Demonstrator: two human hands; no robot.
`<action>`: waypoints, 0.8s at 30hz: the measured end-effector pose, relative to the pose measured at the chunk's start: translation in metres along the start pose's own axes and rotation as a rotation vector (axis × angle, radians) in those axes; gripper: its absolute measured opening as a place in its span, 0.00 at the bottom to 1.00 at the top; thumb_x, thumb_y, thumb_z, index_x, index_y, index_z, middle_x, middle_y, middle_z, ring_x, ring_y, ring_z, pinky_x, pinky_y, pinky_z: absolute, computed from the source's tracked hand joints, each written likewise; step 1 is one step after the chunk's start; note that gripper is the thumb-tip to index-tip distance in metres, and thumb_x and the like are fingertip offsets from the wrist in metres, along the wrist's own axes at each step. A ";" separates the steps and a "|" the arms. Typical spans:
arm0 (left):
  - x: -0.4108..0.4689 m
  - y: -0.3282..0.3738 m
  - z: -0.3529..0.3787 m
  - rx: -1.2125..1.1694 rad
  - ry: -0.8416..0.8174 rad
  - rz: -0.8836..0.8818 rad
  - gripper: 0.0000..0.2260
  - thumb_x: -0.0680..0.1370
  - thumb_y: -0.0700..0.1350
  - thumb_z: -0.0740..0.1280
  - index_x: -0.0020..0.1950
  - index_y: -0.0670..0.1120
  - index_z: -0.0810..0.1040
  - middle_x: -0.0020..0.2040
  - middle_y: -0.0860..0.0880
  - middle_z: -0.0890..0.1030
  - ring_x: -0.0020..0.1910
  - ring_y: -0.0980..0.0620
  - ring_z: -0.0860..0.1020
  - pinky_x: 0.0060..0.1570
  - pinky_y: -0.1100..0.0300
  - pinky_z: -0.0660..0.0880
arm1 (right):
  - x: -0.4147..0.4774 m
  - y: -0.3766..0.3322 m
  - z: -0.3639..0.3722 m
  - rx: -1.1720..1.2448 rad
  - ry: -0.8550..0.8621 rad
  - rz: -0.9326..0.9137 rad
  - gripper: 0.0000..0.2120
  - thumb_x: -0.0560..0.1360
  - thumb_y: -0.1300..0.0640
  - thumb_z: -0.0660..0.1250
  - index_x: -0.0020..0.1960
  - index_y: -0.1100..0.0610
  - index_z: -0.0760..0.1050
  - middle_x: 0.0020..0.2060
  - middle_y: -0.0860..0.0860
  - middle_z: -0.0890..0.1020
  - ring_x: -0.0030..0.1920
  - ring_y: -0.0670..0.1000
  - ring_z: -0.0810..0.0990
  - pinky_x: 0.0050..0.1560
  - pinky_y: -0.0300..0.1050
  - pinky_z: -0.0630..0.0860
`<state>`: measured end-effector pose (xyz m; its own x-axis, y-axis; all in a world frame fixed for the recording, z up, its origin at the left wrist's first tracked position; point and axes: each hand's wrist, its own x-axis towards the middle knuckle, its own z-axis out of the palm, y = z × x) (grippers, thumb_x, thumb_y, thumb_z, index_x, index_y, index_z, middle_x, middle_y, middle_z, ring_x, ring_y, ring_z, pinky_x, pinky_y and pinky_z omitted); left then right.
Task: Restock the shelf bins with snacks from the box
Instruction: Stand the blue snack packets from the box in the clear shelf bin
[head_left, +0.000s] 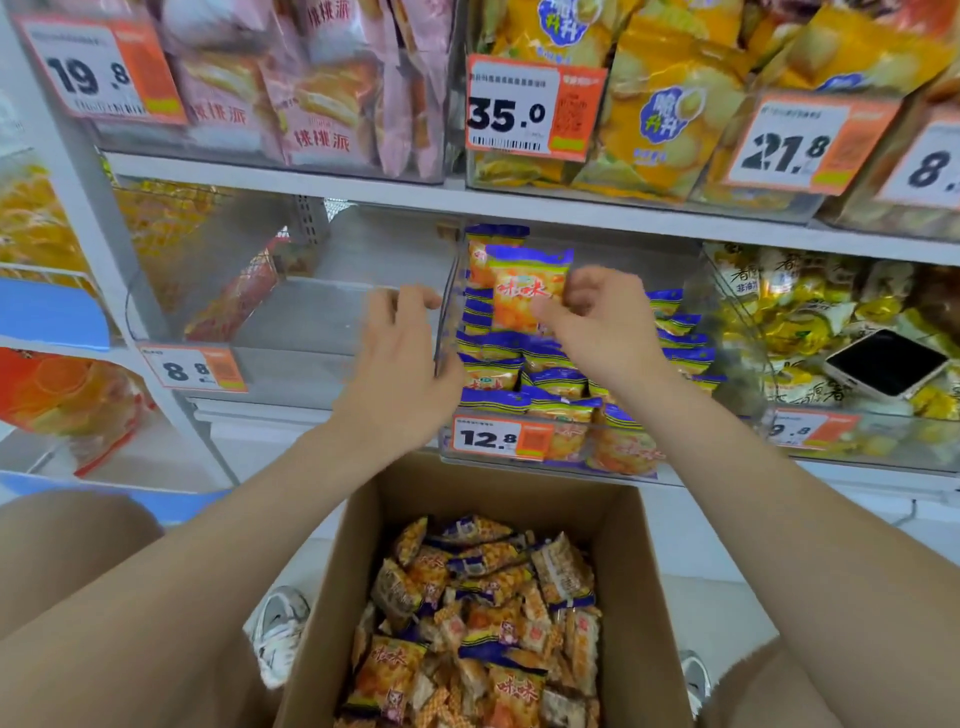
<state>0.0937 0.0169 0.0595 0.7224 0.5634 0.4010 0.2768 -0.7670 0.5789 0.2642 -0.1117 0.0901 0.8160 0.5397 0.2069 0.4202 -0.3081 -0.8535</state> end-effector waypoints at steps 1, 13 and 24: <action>0.001 0.000 0.003 0.018 -0.048 -0.019 0.22 0.80 0.43 0.68 0.73 0.42 0.67 0.67 0.43 0.69 0.64 0.45 0.73 0.59 0.57 0.69 | 0.010 0.005 0.006 -0.063 0.050 -0.068 0.09 0.77 0.52 0.77 0.49 0.55 0.80 0.42 0.48 0.85 0.43 0.47 0.85 0.46 0.45 0.81; 0.004 -0.007 0.014 0.181 -0.122 0.021 0.21 0.82 0.51 0.67 0.71 0.45 0.66 0.64 0.46 0.76 0.55 0.55 0.69 0.50 0.59 0.70 | 0.097 0.037 0.060 -0.337 -0.046 -0.066 0.12 0.82 0.53 0.71 0.43 0.57 0.74 0.36 0.50 0.80 0.38 0.49 0.78 0.44 0.45 0.71; 0.000 -0.013 0.001 0.076 -0.129 0.045 0.17 0.83 0.49 0.66 0.69 0.47 0.70 0.61 0.50 0.81 0.53 0.56 0.74 0.39 0.68 0.69 | 0.073 0.029 0.055 -0.489 -0.057 -0.281 0.13 0.81 0.61 0.69 0.65 0.54 0.82 0.59 0.51 0.85 0.53 0.51 0.85 0.60 0.42 0.79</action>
<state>0.0905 0.0267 0.0511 0.8090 0.4877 0.3282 0.2858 -0.8142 0.5053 0.3144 -0.0381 0.0545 0.6292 0.6905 0.3569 0.7643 -0.4660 -0.4458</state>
